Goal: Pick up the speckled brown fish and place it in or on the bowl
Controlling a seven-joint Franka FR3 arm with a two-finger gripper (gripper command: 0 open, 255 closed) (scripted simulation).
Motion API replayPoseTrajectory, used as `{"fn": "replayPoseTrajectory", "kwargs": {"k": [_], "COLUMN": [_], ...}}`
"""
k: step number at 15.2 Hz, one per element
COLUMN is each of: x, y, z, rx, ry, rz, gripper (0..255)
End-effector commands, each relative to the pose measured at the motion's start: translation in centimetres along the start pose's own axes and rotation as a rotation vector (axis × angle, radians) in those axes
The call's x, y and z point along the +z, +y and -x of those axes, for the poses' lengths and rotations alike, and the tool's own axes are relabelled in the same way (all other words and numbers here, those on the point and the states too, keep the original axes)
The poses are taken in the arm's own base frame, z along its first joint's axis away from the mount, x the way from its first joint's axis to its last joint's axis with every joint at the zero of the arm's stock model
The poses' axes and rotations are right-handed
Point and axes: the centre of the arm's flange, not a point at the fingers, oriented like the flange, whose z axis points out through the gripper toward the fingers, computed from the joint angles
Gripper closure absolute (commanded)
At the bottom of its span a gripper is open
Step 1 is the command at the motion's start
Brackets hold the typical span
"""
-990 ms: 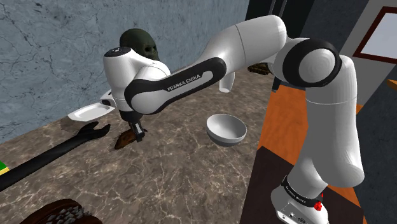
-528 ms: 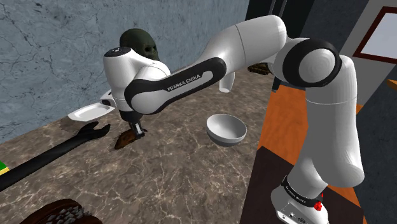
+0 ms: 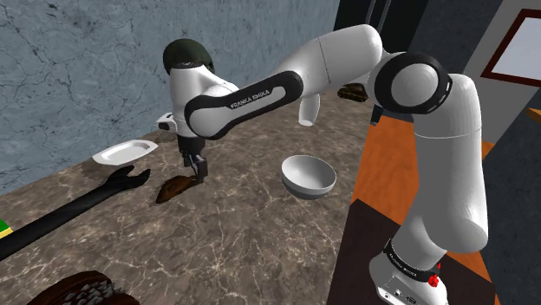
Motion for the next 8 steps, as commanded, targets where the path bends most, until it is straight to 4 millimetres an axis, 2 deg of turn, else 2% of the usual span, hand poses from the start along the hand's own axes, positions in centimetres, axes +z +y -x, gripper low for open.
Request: {"fn": "replayPoseTrajectory", "kwargs": {"k": [1, 2, 8], "x": [0.6, 1.0, 4.1], "y": [2.5, 3.4, 3.4], "z": [2.4, 3.3, 3.1], "rx": [-0.028, -0.038, -0.038], "ry": [0.049, 0.068, 0.068], "rz": [-0.015, -0.022, -0.022], "gripper": [0, 0, 0]}}
